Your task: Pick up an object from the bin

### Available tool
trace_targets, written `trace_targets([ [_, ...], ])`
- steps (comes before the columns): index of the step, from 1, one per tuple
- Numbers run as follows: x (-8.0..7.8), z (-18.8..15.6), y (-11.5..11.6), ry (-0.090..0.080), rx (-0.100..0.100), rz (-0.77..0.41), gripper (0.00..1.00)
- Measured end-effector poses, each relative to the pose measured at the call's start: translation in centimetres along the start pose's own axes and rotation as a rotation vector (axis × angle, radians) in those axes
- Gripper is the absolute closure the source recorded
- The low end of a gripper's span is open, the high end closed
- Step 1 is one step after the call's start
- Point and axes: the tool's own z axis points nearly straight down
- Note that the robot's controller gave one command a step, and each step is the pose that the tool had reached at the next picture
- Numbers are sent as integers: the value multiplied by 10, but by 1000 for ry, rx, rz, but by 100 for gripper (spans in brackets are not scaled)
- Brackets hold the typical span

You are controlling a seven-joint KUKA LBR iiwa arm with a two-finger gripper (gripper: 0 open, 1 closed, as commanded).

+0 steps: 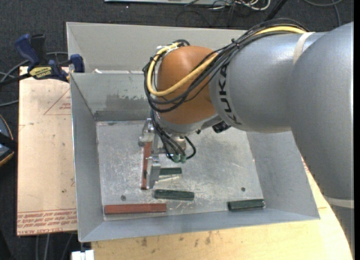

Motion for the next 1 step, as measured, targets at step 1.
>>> trace_targets([
  [1, -2, -5, -1, -8, -1, 4, 0],
])
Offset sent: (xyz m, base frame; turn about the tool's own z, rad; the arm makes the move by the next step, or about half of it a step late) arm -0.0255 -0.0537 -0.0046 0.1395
